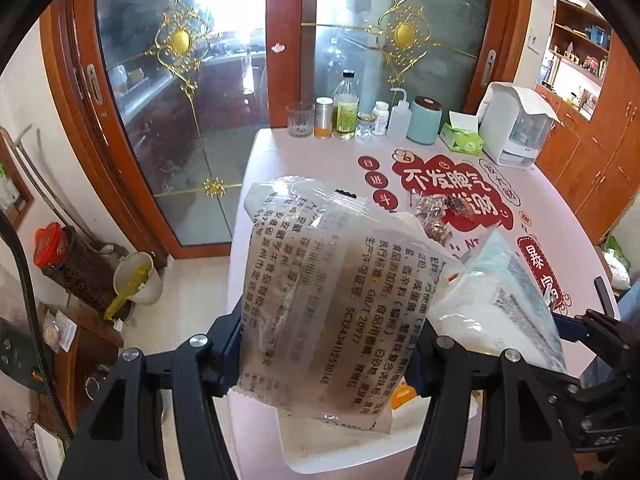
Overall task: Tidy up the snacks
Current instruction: 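Carry both printed bags toward the white tray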
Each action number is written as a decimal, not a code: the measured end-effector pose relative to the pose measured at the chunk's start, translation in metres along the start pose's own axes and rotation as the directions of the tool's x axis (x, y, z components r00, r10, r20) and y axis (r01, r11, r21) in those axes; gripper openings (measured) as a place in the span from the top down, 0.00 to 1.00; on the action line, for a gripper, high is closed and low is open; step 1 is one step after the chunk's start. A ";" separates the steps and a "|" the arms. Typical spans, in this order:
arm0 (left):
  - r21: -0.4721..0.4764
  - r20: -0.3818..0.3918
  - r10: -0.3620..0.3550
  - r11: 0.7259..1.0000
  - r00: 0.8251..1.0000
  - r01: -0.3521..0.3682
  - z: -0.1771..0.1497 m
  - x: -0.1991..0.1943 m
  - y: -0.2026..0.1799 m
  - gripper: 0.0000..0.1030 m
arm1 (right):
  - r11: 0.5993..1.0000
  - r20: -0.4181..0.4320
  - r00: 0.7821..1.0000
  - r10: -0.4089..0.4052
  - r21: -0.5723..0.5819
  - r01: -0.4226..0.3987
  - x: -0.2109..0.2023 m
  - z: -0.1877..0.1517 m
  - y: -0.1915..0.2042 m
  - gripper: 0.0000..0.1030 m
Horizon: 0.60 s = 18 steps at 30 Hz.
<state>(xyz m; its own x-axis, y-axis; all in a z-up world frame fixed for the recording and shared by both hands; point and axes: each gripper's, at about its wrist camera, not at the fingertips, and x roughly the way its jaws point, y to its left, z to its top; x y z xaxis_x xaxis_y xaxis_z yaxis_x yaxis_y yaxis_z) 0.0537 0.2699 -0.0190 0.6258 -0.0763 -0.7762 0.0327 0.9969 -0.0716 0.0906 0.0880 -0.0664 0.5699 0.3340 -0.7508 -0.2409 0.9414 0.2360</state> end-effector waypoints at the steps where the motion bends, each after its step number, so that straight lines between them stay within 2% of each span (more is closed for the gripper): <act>1: -0.002 -0.012 -0.008 1.000 1.000 0.008 0.000 0.005 0.005 0.40 | 1.000 -0.006 1.000 -0.003 0.009 0.003 0.001 -0.001 0.003 0.27; 8: -0.009 -0.033 -0.058 0.998 0.998 0.057 0.006 0.026 0.003 0.39 | 0.996 -0.032 0.996 -0.082 0.037 0.083 0.004 -0.002 0.011 0.27; 18: -0.013 -0.045 -0.105 0.994 0.994 0.104 0.016 0.039 0.004 0.39 | 0.988 -0.071 0.994 -0.088 0.117 0.095 0.018 -0.002 0.001 0.27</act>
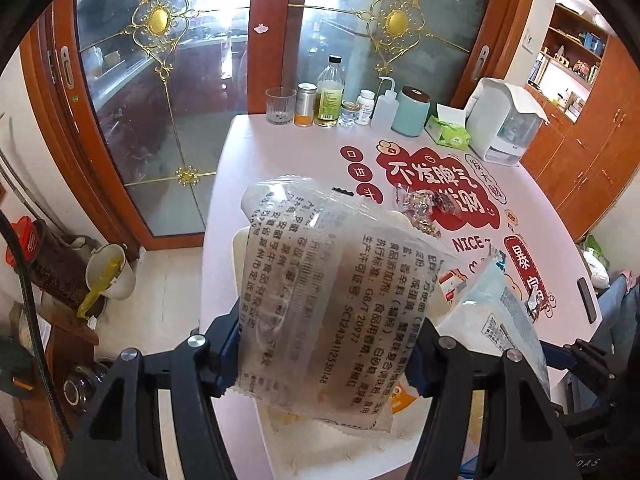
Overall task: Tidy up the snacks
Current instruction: 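Carry both printed bags toward the white tray, then lower both bags into the white tray and open both tools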
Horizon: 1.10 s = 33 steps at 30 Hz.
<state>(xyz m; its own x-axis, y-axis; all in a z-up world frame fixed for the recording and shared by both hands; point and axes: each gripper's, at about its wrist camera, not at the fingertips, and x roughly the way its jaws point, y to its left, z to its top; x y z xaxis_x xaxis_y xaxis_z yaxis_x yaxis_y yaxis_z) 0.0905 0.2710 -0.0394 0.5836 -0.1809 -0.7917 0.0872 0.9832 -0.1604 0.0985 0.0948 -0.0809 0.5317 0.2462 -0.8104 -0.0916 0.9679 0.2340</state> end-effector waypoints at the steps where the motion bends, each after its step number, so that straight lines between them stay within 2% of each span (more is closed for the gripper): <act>1: 0.000 -0.002 -0.008 1.000 1.000 0.008 0.001 0.001 0.000 0.39 | 1.000 0.004 1.000 0.007 0.007 -0.007 0.000 0.001 -0.001 0.27; 7: -0.021 -0.012 -0.022 1.000 1.000 0.022 0.008 0.008 0.005 0.38 | 0.999 -0.002 1.000 0.017 0.047 -0.017 0.007 0.005 -0.008 0.26; 15: -0.034 -0.015 -0.043 0.998 0.999 0.043 0.013 0.013 0.009 0.38 | 0.999 -0.007 1.000 0.014 0.034 -0.014 0.011 0.010 -0.004 0.26; 23: -0.036 -0.012 -0.017 0.999 1.000 0.017 0.019 0.018 0.008 0.37 | 1.000 -0.029 1.000 -0.001 -0.002 0.001 0.018 0.013 0.004 0.25; 26: -0.067 -0.019 -0.023 0.998 1.000 0.022 0.020 0.022 0.010 0.31 | 1.000 -0.053 0.999 -0.005 -0.006 0.005 0.024 0.013 0.004 0.22; 28: -0.085 -0.018 -0.021 0.996 1.000 0.019 0.020 0.024 0.011 0.19 | 1.000 -0.094 0.996 -0.006 -0.003 0.006 0.033 0.012 0.003 0.21; 33: -0.069 0.007 -0.038 0.997 0.999 0.039 0.020 0.021 0.006 0.13 | 1.000 -0.168 0.986 0.021 0.000 -0.021 0.045 0.005 0.003 0.19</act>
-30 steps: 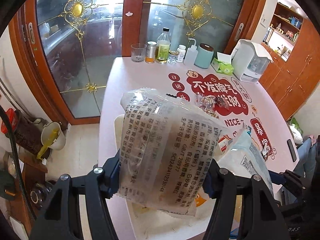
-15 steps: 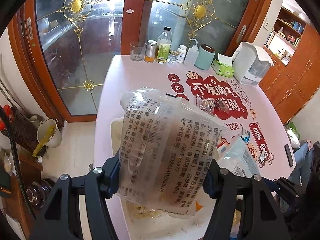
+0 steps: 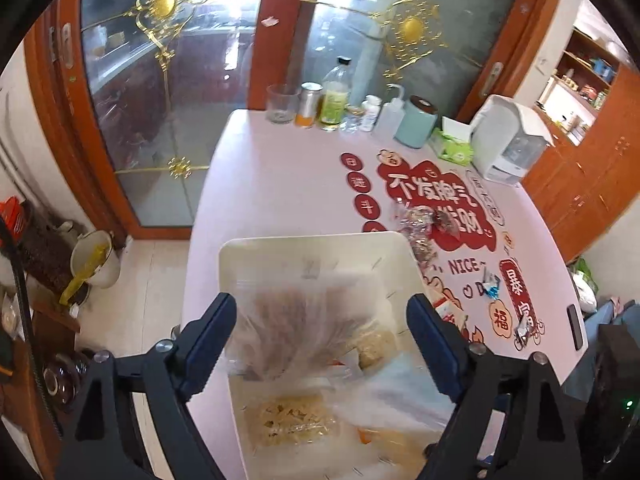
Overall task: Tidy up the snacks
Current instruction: 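Lower both bags into the white tray and open both tools, then move both open tools away from the tray toward the snacks on the table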
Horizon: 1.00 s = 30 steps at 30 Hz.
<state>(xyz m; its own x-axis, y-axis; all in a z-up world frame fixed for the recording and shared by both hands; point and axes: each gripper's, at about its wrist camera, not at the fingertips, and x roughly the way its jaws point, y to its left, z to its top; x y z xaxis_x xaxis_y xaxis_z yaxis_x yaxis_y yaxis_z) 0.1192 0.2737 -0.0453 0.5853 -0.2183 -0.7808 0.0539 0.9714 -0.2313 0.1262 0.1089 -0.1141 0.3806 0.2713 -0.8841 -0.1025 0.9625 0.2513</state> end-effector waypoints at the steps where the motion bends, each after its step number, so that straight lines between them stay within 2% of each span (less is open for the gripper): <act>1: 0.011 0.005 0.003 1.000 1.000 -0.003 -0.001 -0.001 -0.003 0.11 | 1.000 -0.004 1.000 0.008 -0.005 -0.008 0.000 -0.001 0.002 0.17; 5: 0.052 0.015 0.012 0.999 1.000 -0.012 -0.003 -0.004 -0.013 0.10 | 0.999 -0.006 1.000 -0.001 -0.048 0.001 0.000 -0.005 0.013 0.07; 21: 0.136 0.015 -0.014 0.991 1.000 0.012 -0.019 -0.016 -0.040 0.10 | 0.997 0.067 0.998 -0.020 -0.079 0.026 -0.026 -0.019 0.021 0.07; 26: 0.179 0.049 -0.058 0.983 0.997 0.049 -0.023 -0.025 -0.053 0.10 | 0.996 0.110 0.992 -0.063 -0.058 0.070 -0.040 -0.023 0.015 0.07; 30: 0.232 0.105 -0.104 0.970 0.989 0.077 -0.025 -0.034 -0.070 0.10 | 0.995 0.138 0.985 -0.100 -0.003 0.101 -0.052 -0.026 0.002 0.07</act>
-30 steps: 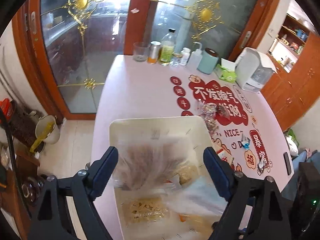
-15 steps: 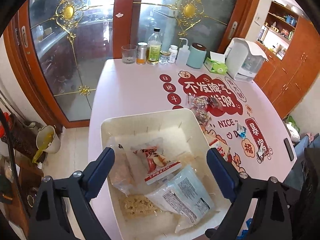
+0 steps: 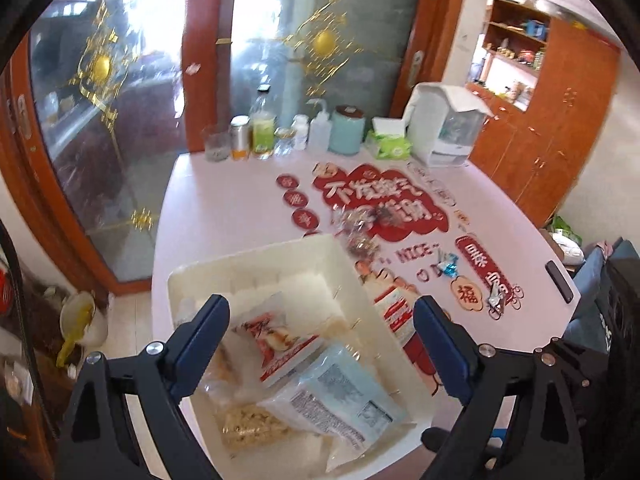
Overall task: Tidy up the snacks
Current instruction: 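Move both open tools away from the tray toward the snacks on the table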
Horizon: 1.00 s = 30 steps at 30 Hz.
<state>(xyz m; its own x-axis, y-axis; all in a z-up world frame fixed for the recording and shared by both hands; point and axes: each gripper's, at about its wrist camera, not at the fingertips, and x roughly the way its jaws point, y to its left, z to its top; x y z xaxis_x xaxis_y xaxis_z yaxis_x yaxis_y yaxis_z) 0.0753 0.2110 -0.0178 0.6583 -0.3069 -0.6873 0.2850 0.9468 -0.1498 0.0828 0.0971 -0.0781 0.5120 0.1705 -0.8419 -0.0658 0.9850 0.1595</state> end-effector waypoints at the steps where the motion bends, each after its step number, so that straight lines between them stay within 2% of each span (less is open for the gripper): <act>1: 0.012 0.010 -0.006 1.000 1.000 0.006 0.001 0.000 -0.004 0.10 | 1.000 0.010 1.000 0.002 0.016 -0.002 -0.003 0.000 -0.005 0.07; 3: 0.029 0.026 -0.038 0.999 0.999 0.037 0.005 -0.002 -0.012 0.10 | 0.999 0.034 0.999 -0.013 0.046 0.011 -0.012 -0.002 -0.016 0.10; 5: 0.027 0.024 -0.087 0.996 0.996 0.087 0.012 -0.001 -0.020 0.10 | 0.998 0.052 0.998 -0.025 0.065 0.022 -0.020 -0.003 -0.026 0.21; 7: 0.021 0.005 -0.134 0.991 0.991 0.134 0.020 0.003 -0.025 0.10 | 0.996 0.059 0.998 -0.035 0.083 0.030 -0.025 -0.003 -0.036 0.26; 10: 0.009 -0.051 -0.190 0.982 0.981 0.190 0.036 0.014 -0.037 0.10 | 0.993 0.061 0.995 -0.076 0.092 0.071 -0.033 -0.001 -0.055 0.27; 13: 0.022 -0.084 -0.214 0.976 0.973 0.216 0.055 0.024 -0.049 0.10 | 0.989 0.051 0.991 -0.126 0.081 0.122 -0.041 0.008 -0.077 0.27; 21: 0.111 -0.114 -0.138 0.982 0.984 0.151 0.126 0.056 -0.087 0.10 | 0.980 0.065 0.978 -0.197 0.041 0.194 -0.072 0.071 -0.157 0.26; 25: 0.133 -0.137 -0.093 0.985 0.986 0.111 0.165 0.082 -0.099 0.10 | 0.985 0.080 0.982 -0.173 0.029 0.172 -0.079 0.117 -0.196 0.26; 30: 0.124 -0.185 -0.071 0.988 0.980 0.095 0.201 0.130 -0.107 0.10 | 0.988 0.083 0.985 -0.153 -0.021 0.155 -0.060 0.176 -0.235 0.26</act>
<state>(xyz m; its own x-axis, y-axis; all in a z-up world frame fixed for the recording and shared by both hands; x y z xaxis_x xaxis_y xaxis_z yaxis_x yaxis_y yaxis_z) 0.2706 0.0500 0.0518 0.4964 -0.3505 -0.7942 0.4305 0.8938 -0.1254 0.2180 -0.1489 0.0255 0.5854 0.0148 -0.8106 -0.0032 0.9999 0.0159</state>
